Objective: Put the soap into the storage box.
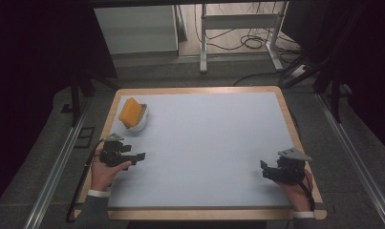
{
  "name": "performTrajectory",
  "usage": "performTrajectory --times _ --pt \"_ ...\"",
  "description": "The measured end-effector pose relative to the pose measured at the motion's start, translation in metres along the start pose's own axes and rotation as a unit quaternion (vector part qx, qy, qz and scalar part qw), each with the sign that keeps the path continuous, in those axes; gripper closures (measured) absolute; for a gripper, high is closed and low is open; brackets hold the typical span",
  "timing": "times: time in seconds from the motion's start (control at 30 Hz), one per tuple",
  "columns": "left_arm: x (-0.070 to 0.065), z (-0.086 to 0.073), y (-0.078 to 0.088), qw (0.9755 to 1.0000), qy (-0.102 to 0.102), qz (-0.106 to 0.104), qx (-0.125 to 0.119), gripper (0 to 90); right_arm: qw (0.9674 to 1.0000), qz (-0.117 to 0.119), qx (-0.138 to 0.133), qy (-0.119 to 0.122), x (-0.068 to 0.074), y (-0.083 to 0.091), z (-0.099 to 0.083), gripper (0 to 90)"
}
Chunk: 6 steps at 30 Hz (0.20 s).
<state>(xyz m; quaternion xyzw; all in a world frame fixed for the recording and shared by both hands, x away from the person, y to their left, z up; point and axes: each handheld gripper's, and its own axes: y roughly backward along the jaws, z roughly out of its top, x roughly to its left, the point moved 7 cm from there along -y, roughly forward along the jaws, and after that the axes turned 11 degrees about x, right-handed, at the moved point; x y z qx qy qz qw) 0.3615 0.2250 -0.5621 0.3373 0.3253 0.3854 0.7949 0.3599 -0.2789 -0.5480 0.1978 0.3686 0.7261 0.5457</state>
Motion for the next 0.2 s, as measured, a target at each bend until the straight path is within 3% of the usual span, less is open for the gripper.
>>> performTrajectory --times 0.2 --pt "-0.0007 -0.0023 -0.0038 0.9999 -0.005 0.007 0.01 19.9 0.9999 0.006 -0.008 0.008 0.0046 0.0012 0.0026 7.6"
